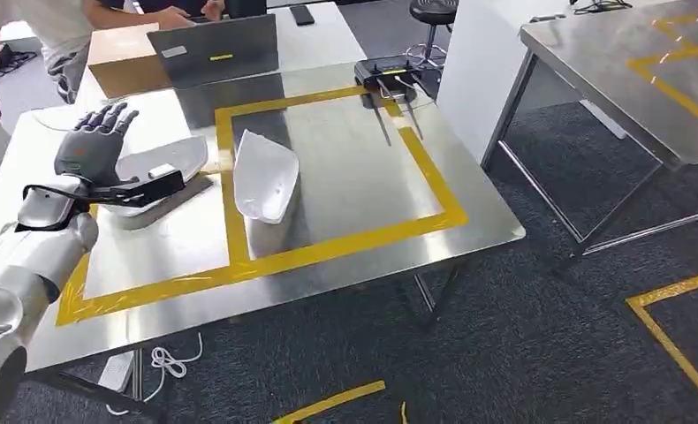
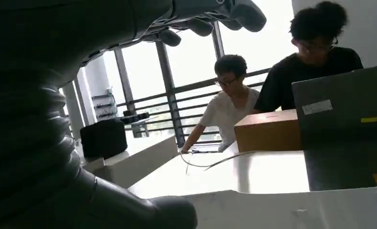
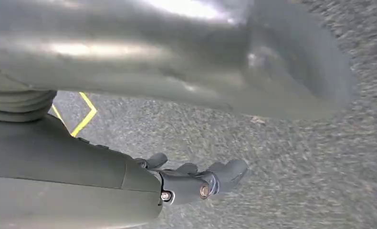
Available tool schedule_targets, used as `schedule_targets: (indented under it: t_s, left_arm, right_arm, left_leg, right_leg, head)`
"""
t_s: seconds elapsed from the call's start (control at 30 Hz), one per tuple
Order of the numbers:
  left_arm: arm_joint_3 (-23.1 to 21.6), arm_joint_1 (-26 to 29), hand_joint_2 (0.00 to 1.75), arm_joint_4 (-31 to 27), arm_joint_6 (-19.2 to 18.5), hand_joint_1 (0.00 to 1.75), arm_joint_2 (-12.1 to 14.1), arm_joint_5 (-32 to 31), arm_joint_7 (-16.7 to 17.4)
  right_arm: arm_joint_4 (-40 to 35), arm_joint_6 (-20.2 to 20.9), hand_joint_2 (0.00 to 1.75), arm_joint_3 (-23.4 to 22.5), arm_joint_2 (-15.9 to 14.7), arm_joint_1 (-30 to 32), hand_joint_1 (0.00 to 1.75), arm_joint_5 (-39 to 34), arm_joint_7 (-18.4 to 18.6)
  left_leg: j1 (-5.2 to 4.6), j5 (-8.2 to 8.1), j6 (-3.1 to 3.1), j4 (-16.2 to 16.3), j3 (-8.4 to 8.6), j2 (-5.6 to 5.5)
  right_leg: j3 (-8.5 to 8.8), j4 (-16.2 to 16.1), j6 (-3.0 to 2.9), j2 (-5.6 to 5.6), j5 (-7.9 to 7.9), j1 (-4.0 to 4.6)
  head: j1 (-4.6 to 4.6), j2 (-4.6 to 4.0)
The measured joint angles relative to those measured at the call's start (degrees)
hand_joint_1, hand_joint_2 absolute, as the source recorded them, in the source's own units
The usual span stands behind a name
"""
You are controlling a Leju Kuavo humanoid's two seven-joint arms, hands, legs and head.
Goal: Take the parts from the cabinet and place them on the table.
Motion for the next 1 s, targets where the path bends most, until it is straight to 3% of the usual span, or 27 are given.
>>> schedule_targets:
  t_s: [0.03, 0.07, 0.1, 0.13, 0.17, 0.2, 0.27, 0.33, 0.37, 0.43, 0.47, 0.5, 0.53, 0.57, 0.63, 0.67, 0.7, 0.8, 0.83, 0.87, 0.93, 0.97, 1.0]
  left_arm:
    - [0.00, 0.06, 1.75, 0.02, -0.07, 0.00, -0.15, -0.04, 0.02]
    - [0.00, 0.07, 1.75, 0.05, -0.09, 0.00, -0.33, -0.20, 0.11]
    - [0.00, 0.05, 1.75, 0.02, -0.09, 0.00, -0.46, -0.48, 0.41]
    - [0.00, 0.03, 1.75, -0.04, -0.09, 0.00, -0.62, -0.52, 0.53]
    - [0.00, 0.03, 1.75, -0.13, -0.09, 0.00, -0.92, -0.61, 0.61]
    - [0.00, -0.01, 1.75, -0.09, -0.06, 0.00, -0.96, -0.72, 0.79]
    - [0.00, 0.00, 1.75, -0.11, 0.09, 0.00, -1.47, -0.94, 0.83]
    - [0.00, 0.09, 1.75, -0.11, 0.26, 0.00, -1.68, -1.11, 0.85]
    - [0.00, 0.06, 1.75, -0.09, 0.26, 0.00, -1.75, -1.27, 0.87]
    - [0.00, 0.05, 1.75, -0.06, 0.39, 0.00, -2.01, -1.33, 0.90]
    - [0.00, 0.24, 1.75, -0.02, 0.39, 0.00, -2.25, -1.33, 0.85]
    - [0.00, 0.43, 1.75, 0.05, 0.39, 0.00, -2.45, -1.33, 0.83]
    - [0.00, 0.55, 1.75, 0.09, 0.42, 0.00, -2.67, -1.33, 0.74]
    - [0.02, 0.58, 1.75, 0.09, 0.53, 0.00, -2.82, -1.33, 0.35]
    - [0.09, 0.56, 1.75, -0.04, 1.01, 0.00, -3.15, -1.25, -0.11]
    - [0.09, 0.54, 1.75, -0.17, 1.29, 0.00, -3.30, -1.16, -0.30]
    - [0.11, 0.66, 1.75, -0.30, 1.57, 0.00, -3.52, -1.16, -0.52]
    - [0.13, 1.13, 1.75, -0.24, 1.75, 0.00, -3.72, -1.14, -0.96]
    - [0.13, 1.19, 1.75, -0.24, 1.75, 0.00, -3.93, -1.14, -1.01]
    - [0.13, 1.18, 1.75, -0.26, 1.75, 0.00, -4.16, -1.14, -1.03]
    - [0.15, 1.23, 1.75, -0.24, 1.77, 0.00, -4.20, -1.14, -1.03]
    - [0.13, 1.35, 1.75, -0.24, 1.77, 0.00, -4.22, -1.14, -1.03]
    - [0.15, 1.52, 1.75, -0.24, 1.77, 0.00, -4.24, -1.14, -1.03]
  right_arm:
    - [-0.02, 0.02, 0.00, 0.00, 0.00, -0.01, 0.00, -0.04, 0.00]
    - [-0.02, 0.02, 0.00, 0.00, 0.00, -0.05, 0.00, -0.02, 0.00]
    - [-0.02, 0.02, 0.00, 0.00, 0.00, -0.13, 0.00, 0.00, 0.00]
    - [-0.02, 0.11, 0.00, 0.00, -0.02, -0.28, 0.00, 0.04, 0.00]
    - [-0.02, 0.22, 0.00, 0.00, -0.07, -0.49, 0.00, 0.09, 0.04]
    - [-0.02, 0.28, 0.00, 0.00, -0.02, -0.40, 0.00, 0.00, 0.04]
    - [-0.02, 0.26, 0.00, -0.22, -0.02, -0.41, 0.00, -0.43, 0.22]
    - [-0.02, 0.26, 0.00, -0.46, 0.04, -0.37, 0.00, -0.48, 0.37]
    - [-0.02, 0.26, 0.00, -0.48, 0.04, -0.37, 0.00, -0.42, 0.44]
    - [-0.02, 0.20, 0.00, -0.66, 0.02, -0.35, 0.00, -0.11, 0.57]
    - [-0.02, 0.17, 0.00, -0.74, 0.02, -0.34, 0.00, -0.04, 0.59]
    - [-0.02, 0.17, 0.00, -0.79, 0.02, -0.34, 0.00, 0.04, 0.76]
    - [-0.02, 0.17, 0.00, -0.79, 0.02, -0.33, 0.00, 0.22, 0.81]
    - [-0.02, 0.17, 0.00, -0.79, 0.02, -0.29, 0.00, 0.75, 0.79]
    - [-0.02, 0.17, 0.00, -0.79, 0.02, -0.28, 0.00, 1.49, 0.68]
    - [-0.02, 0.13, 0.00, -0.79, -0.21, -0.26, 0.00, 1.79, 0.55]
    - [-0.02, 0.00, 0.00, -0.79, -0.24, -0.26, 0.00, 2.10, 0.48]
    - [-0.02, -0.15, 0.00, -0.77, -0.52, -0.03, 0.00, 2.56, 0.39]
    - [-0.02, -0.15, 0.00, -0.76, -0.68, 0.00, 0.00, 2.60, 0.39]
    - [-0.02, -0.13, 0.00, -0.76, -0.68, 0.02, 0.00, 2.64, 0.39]
    - [-0.02, -0.13, 0.00, -0.74, -0.81, -0.01, 0.00, 2.69, 0.39]
    - [-0.02, -0.13, 0.00, -0.74, -0.83, 0.01, 0.00, 2.69, 0.39]
    - [-0.02, -0.13, 0.00, -0.74, -0.85, 0.02, 0.00, 2.69, 0.39]
  left_leg:
    - [0.00, 0.32, -0.06, 0.13, -0.53, 0.00]
    - [0.00, 0.62, -0.18, 0.28, -1.00, -0.02]
    - [0.02, 0.90, -0.39, 0.49, -1.47, -0.04]
    - [0.03, 1.09, -0.61, 0.70, -1.73, -0.04]
    - [-0.11, 1.38, -1.00, 0.72, -2.06, 0.00]
    - [-0.03, 1.59, -1.30, 0.68, -2.01, 0.07]
    - [0.02, 2.27, -2.05, 0.48, -2.15, 0.10]
    - [0.14, 2.03, -2.69, 0.68, -2.79, 0.01]
    - [0.07, -0.28, -2.92, 2.25, -3.39, -0.02]
    - [0.31, -5.93, -3.38, 10.16, -5.74, -0.04]
    - [0.38, -7.98, -3.62, 14.25, -6.83, -0.05]
    - [0.46, -8.59, -3.78, 16.50, -7.04, -0.04]
    - [0.60, -7.73, -3.85, 16.01, -5.96, -0.03]
    - [0.70, -6.22, -3.87, 13.40, -3.95, -0.03]
    - [0.84, -3.33, -3.86, 4.11, 2.32, -0.01]
    - [0.76, -5.13, -3.70, 0.66, 4.18, -0.06]
    - [0.20, -4.09, -3.02, 0.78, 4.28, -0.44]
    - [0.06, -3.53, -2.02, 0.80, 3.45, -0.41]
    - [0.50, -3.01, -1.26, 0.28, 3.32, -0.29]
    - [0.43, -2.58, -0.79, 0.27, 2.89, -0.18]
    - [0.33, -1.80, -0.08, 0.33, 1.84, -0.06]
    - [0.20, -1.42, 0.05, 0.40, 1.27, -0.05]
    - [0.09, -1.05, 0.09, 0.48, 0.70, -0.06]
  right_leg:
    - [1.29, -1.20, -0.05, 0.00, 0.83, 0.00]
    - [3.83, -4.65, -0.17, 0.00, 2.34, 0.03]
    - [7.96, -10.80, -0.43, -0.01, 4.31, 0.07]
    - [11.53, -15.95, -0.80, -0.03, 5.11, 0.13]
    - [12.21, -17.19, -1.27, 0.02, 4.28, 0.49]
    - [11.45, -16.83, -1.61, 0.03, 5.68, 0.81]
    - [11.23, -17.32, -2.29, 0.07, 5.53, 0.93]
    - [11.05, -18.31, -3.14, -0.17, 6.75, 0.28]
    - [10.73, -18.51, -3.55, -0.11, 7.20, 0.30]
    - [9.79, -18.49, -3.75, -0.14, 7.94, 0.26]
    - [9.30, -18.46, -3.74, -0.15, 8.31, 0.26]
    - [8.82, -18.41, -3.69, -0.15, 8.65, 0.25]
    - [8.29, -18.31, -3.56, -0.15, 9.00, 0.23]
    - [7.82, -18.19, -3.41, -0.15, 9.28, 0.20]
    - [7.06, -17.81, -2.92, -0.13, 9.70, 0.07]
    - [6.66, -17.77, -2.51, -0.12, 9.97, 0.11]
    - [6.50, -17.75, -2.07, -0.14, 10.32, 0.17]
    - [6.26, -18.07, -0.98, 0.06, 11.48, 0.07]
    - [5.91, -17.92, -0.71, 0.02, 11.14, -0.06]
    - [5.43, -16.42, -0.44, -0.04, 9.19, -0.06]
    - [2.27, -7.99, -0.10, -0.03, 3.47, 0.00]
    - [0.73, -3.55, -0.01, -0.03, 1.42, 0.06]
    - [-0.12, -0.47, -0.05, -0.03, 0.38, 0.12]
  head:
    - [0.00, 0.00]
    - [0.00, 0.00]
    - [0.00, 0.00]
    - [0.02, 0.00]
    - [-0.02, 0.00]
    - [-0.14, 0.00]
    - [-0.09, 0.00]
    - [0.02, 0.00]
    - [-0.15, 0.00]
    - [-0.20, 0.00]
    - [-0.17, 0.00]
    - [-0.20, 0.00]
    - [-0.17, 0.00]
    - [-0.17, 0.00]
    - [-0.17, 0.00]
    - [-0.20, 0.00]
    - [-0.05, 0.00]
    - [-0.22, 0.00]
    - [-0.20, 0.00]
    - [-0.11, 0.00]
    - [-0.04, 0.00]
    - [-0.04, 0.00]
    - [-0.02, 0.00]
